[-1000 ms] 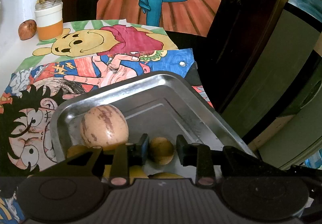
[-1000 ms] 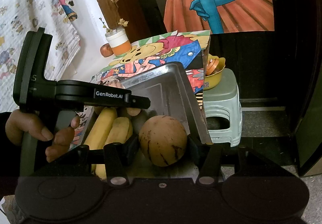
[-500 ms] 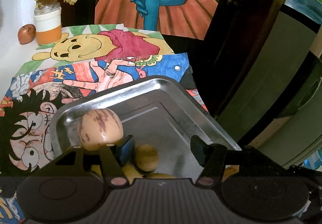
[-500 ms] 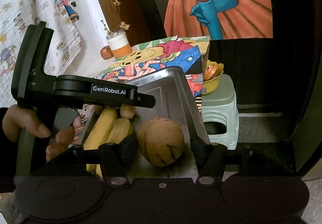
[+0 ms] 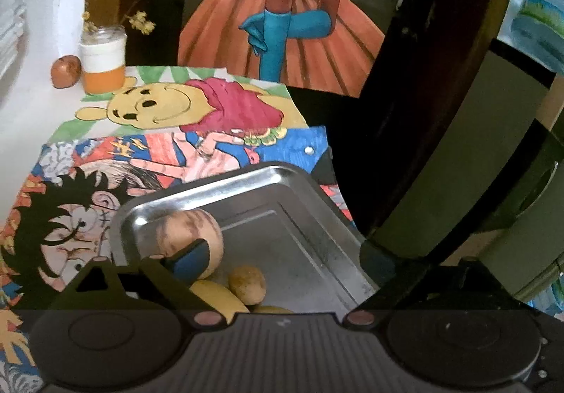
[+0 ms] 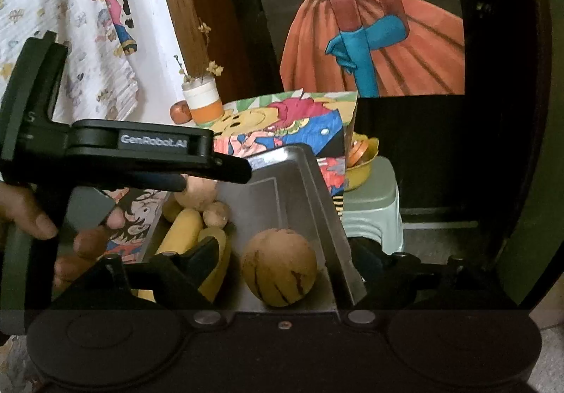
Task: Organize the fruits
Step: 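Open the left tool over the tray while the right tool releases its fruit, then lift both open tools up and away from the tray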
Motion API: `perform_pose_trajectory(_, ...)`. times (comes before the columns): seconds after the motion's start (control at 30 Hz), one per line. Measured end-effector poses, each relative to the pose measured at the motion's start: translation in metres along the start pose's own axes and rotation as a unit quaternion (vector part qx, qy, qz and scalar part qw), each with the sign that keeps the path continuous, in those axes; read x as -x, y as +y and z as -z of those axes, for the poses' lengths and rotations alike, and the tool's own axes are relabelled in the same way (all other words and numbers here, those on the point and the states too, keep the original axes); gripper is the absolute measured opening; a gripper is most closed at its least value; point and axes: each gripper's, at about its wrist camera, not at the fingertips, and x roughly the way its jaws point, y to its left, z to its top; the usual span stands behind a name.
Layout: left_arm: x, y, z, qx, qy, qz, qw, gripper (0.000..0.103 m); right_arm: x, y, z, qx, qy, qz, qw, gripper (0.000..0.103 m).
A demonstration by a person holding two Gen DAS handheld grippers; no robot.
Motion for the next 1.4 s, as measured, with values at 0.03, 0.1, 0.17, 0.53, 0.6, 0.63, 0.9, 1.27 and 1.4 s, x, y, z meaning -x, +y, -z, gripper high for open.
perform_pose_trajectory(0.03, 0.003, 0.001, -0.001, 0.002, -0.002, -0.001, 1.0, 0.097, 0.001, 0.001, 0.0, 0.0, -0.003, 0.001, 1.0, 0.087)
perform_pose_trajectory(0.1, 0.008, 0.002, -0.001, 0.005, -0.007, -0.004, 1.0, 0.099, 0.002, 0.002, -0.001, 0.0, -0.007, 0.003, 1.0, 0.089)
perform_pose_trajectory(0.17, 0.014, 0.003, -0.001, 0.007, -0.012, -0.007, 0.9999, 0.1, 0.004, 0.004, -0.001, -0.001, -0.012, 0.004, 1.0, 0.092)
perform_pose_trajectory(0.53, 0.052, 0.023, 0.016, 0.036, -0.05, -0.045, 0.9971, 0.102, 0.014, 0.023, -0.003, 0.011, -0.029, 0.0, 1.0, 0.1)
perform_pose_trajectory(0.6, 0.059, 0.028, 0.02, 0.041, -0.058, -0.054, 0.996, 0.103, 0.017, 0.026, -0.003, 0.012, -0.032, -0.002, 0.999, 0.101)
perform_pose_trajectory(0.63, 0.062, 0.03, 0.023, 0.044, -0.061, -0.059, 0.9954, 0.103, 0.017, 0.027, -0.003, 0.013, -0.032, -0.003, 0.999, 0.101)
perform_pose_trajectory(0.9, 0.083, 0.04, 0.04, 0.052, -0.076, -0.082, 0.9924, 0.103, 0.026, 0.039, -0.001, 0.021, -0.038, -0.006, 0.999, 0.102)
perform_pose_trajectory(1.27, 0.108, 0.052, 0.064, 0.068, -0.089, -0.102, 0.9885, 0.103, 0.035, 0.056, 0.003, 0.032, -0.042, -0.006, 0.999, 0.102)
perform_pose_trajectory(1.4, 0.12, 0.055, 0.073, 0.07, -0.097, -0.108, 0.9869, 0.103, 0.041, 0.062, 0.005, 0.036, -0.045, -0.01, 0.998, 0.102)
